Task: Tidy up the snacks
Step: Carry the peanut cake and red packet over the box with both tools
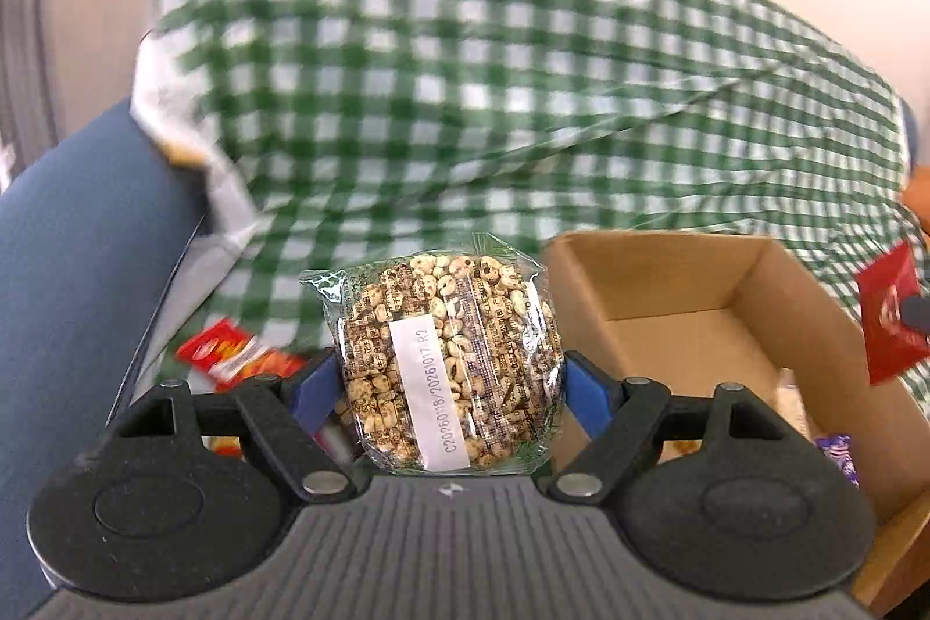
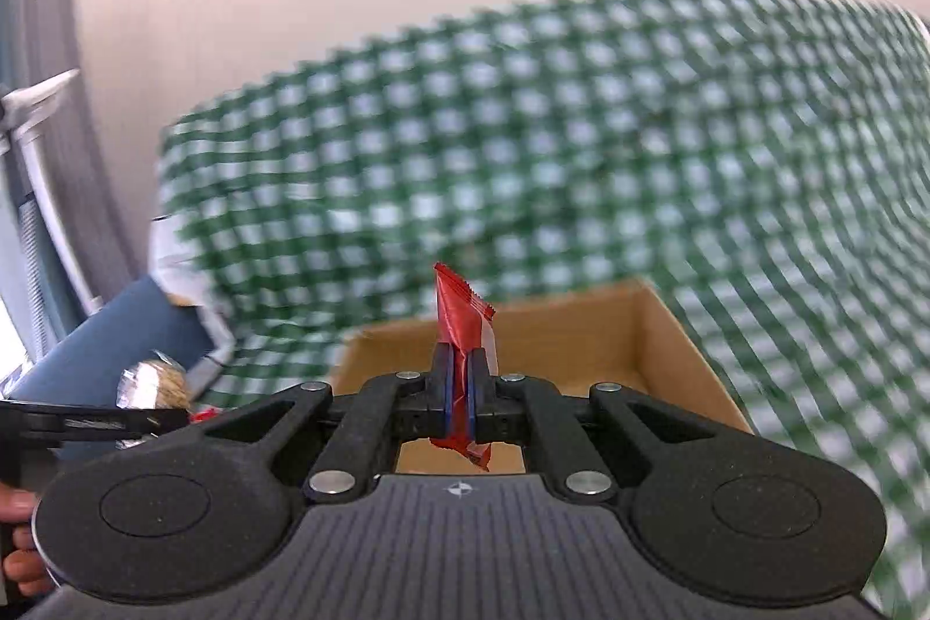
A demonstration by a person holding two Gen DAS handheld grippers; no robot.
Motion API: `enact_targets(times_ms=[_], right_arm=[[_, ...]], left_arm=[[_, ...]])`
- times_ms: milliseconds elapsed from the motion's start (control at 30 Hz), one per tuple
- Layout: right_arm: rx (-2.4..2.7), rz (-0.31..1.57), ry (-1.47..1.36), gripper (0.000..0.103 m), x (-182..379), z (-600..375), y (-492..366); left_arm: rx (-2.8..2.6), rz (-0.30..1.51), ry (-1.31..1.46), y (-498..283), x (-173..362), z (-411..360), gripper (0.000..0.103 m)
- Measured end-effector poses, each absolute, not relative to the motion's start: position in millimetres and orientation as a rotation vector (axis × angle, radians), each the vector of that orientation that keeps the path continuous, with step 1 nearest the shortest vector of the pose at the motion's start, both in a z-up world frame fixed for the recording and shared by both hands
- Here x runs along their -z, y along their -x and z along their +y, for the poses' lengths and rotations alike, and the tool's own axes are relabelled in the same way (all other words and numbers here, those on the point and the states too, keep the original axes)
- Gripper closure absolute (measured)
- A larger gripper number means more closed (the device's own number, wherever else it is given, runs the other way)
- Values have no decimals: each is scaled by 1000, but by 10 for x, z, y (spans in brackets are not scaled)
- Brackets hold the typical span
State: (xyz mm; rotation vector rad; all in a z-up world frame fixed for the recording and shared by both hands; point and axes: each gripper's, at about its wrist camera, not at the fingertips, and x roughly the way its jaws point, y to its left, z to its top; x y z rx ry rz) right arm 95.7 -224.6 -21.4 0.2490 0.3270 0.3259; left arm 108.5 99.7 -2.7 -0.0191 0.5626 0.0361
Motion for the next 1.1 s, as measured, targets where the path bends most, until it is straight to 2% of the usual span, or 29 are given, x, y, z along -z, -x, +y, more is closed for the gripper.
enact_targets(times_ms=[467, 1100], right_arm=[[-172, 283, -225, 99, 376, -2676, -849], [-146, 277, -207, 99, 377, -2596, -866]], left_arm=[[125, 412, -145, -951, 74, 101, 19], [256, 332, -188, -740, 133, -301, 19]])
